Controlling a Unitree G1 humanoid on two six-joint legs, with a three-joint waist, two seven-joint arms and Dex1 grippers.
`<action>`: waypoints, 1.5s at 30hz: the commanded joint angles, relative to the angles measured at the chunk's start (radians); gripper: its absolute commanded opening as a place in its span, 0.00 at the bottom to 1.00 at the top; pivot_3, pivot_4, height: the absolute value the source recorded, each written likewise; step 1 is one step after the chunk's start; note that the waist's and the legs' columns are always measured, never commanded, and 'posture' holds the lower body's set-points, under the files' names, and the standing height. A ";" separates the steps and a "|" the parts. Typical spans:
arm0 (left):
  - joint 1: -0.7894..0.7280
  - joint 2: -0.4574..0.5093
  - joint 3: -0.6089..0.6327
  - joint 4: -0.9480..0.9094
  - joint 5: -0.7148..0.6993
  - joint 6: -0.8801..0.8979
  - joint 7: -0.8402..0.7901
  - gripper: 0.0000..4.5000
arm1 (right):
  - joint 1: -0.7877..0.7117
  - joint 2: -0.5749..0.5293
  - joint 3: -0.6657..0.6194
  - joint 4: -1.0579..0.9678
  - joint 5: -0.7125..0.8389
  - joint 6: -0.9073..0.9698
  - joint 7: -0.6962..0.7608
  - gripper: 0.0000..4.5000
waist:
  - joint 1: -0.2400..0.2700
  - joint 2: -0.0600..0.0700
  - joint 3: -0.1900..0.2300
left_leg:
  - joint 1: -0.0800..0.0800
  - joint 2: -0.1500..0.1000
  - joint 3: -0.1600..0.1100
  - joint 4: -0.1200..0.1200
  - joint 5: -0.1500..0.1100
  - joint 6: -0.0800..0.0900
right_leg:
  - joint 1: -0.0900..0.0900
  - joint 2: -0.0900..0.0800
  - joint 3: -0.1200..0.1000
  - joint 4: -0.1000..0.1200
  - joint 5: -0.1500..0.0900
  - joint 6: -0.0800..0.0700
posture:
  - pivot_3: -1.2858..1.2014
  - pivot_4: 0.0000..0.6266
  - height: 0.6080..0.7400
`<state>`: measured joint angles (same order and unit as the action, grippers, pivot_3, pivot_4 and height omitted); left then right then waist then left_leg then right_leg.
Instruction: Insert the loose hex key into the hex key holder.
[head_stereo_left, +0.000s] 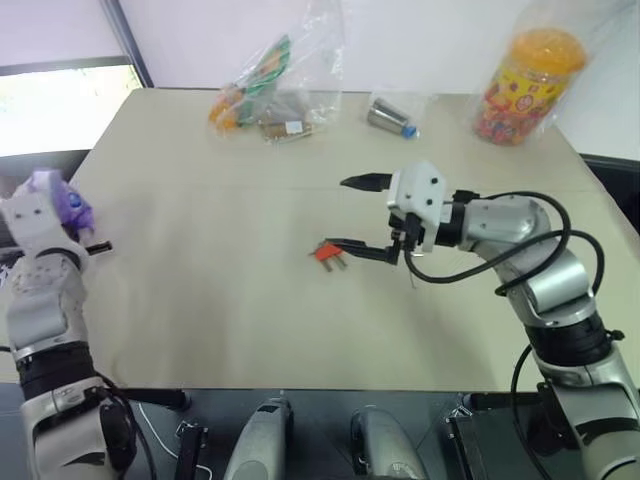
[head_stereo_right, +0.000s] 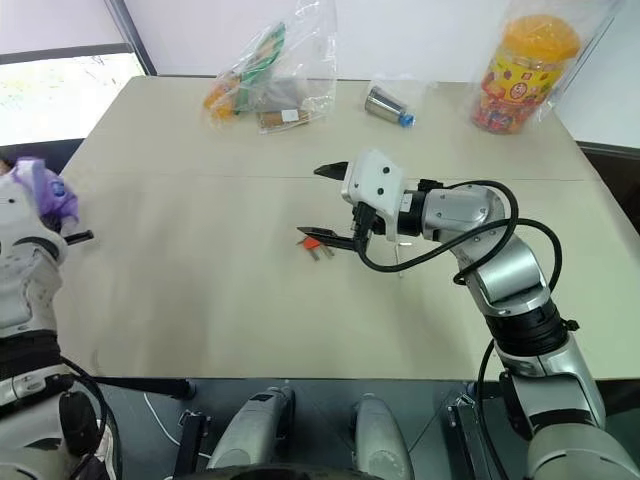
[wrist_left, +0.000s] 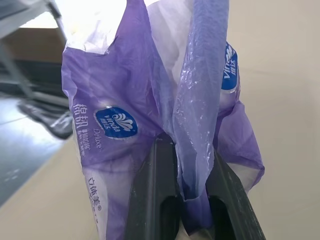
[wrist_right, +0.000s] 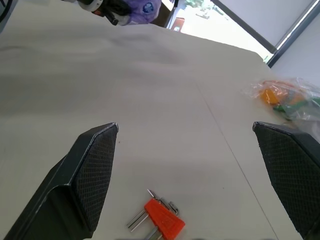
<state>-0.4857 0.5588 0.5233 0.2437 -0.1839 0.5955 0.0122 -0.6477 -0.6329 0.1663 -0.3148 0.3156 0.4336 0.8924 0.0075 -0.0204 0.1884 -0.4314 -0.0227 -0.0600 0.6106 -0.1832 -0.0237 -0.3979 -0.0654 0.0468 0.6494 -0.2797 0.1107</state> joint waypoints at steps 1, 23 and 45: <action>-0.031 0.028 -0.006 0.028 0.006 -0.025 -0.003 0.02 | 0.005 -0.009 -0.035 -0.049 -0.004 0.001 -0.016 1.00 | -0.004 0.000 0.000 | 0.000 0.000 0.000 0.000 0.000 0.000 | 0.000 0.000 0.000 0.000 0.000 0.000 | 0.52 0.24 1.00; -0.092 -0.057 -0.231 -0.392 -0.257 0.028 -0.337 0.99 | 0.019 -0.021 0.061 0.123 -0.221 -0.087 -0.091 1.00 | -0.020 0.000 0.000 | -0.001 0.000 0.001 0.000 0.000 0.000 | 0.000 -0.001 0.001 -0.001 0.000 0.000 | 0.52 0.24 1.00; 0.049 0.137 -0.323 -0.543 -0.392 0.219 -0.635 0.99 | -0.090 0.225 0.201 0.701 -0.456 -0.359 -0.129 1.00 | -0.043 0.002 0.001 | 0.000 0.000 0.001 0.000 0.001 0.001 | -0.001 0.005 0.001 0.001 0.000 0.000 | 0.52 0.24 1.00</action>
<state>-0.4358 0.6816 0.1739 -0.2598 -0.5781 0.8349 -0.6276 -0.7288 -0.4116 0.3623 0.3816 -0.1239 0.0958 0.7564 -0.0351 -0.0188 0.1898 -0.4317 -0.0228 -0.0591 0.6101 -0.1826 -0.0231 -0.3991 -0.0605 0.0480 0.6504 -0.2797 0.1110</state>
